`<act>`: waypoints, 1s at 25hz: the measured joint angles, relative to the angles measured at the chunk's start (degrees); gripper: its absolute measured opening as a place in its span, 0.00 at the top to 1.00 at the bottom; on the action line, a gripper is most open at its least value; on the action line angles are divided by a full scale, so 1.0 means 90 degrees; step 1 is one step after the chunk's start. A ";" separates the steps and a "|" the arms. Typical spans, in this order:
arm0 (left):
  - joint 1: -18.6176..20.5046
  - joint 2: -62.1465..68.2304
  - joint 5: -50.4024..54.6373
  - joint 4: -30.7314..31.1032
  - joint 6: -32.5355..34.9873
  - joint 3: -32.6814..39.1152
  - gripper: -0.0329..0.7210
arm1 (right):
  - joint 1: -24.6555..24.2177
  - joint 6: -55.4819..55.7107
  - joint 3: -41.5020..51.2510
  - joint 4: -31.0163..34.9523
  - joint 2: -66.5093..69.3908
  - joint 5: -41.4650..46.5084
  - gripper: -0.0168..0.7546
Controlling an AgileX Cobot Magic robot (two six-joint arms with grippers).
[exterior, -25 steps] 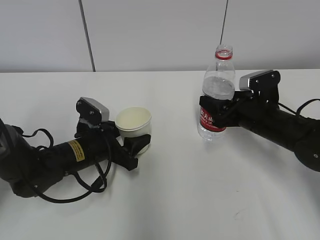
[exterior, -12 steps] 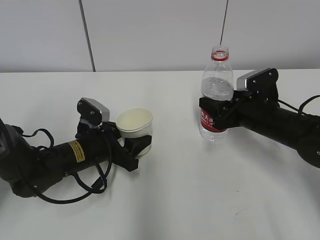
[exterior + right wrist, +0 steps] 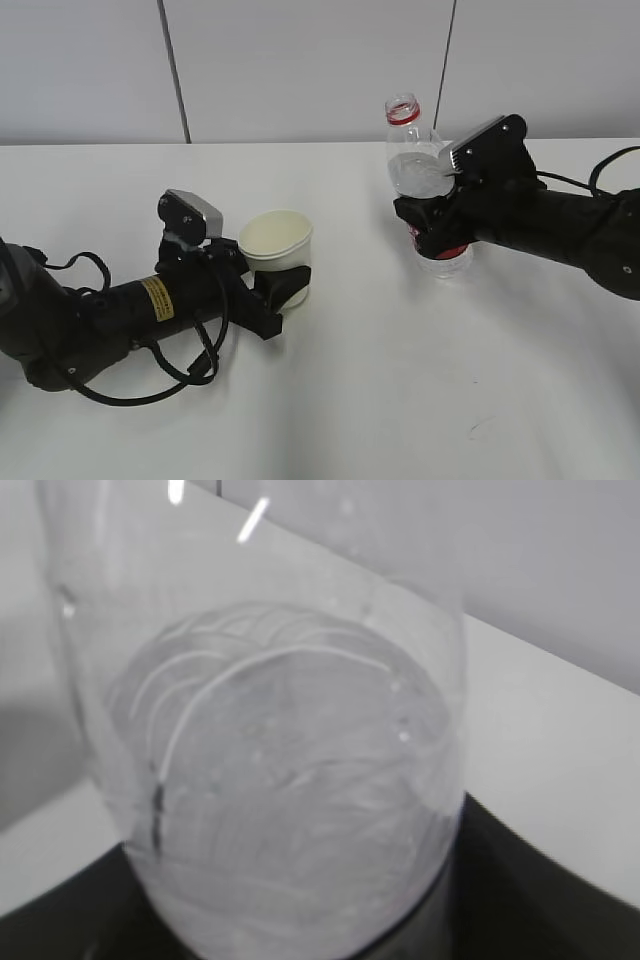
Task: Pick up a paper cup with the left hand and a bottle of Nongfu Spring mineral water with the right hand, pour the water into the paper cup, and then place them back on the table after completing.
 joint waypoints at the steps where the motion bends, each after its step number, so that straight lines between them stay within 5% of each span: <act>1: -0.0027 -0.0018 -0.0007 0.0027 -0.0008 0.0000 0.40 | 0.0012 0.0001 -0.0057 -0.0012 0.0000 0.0095 0.39; 25: -0.0073 -0.0120 0.0146 0.0659 -0.0489 -0.0779 0.40 | 0.0119 -0.0196 -0.1532 -0.1938 0.0012 0.1870 0.39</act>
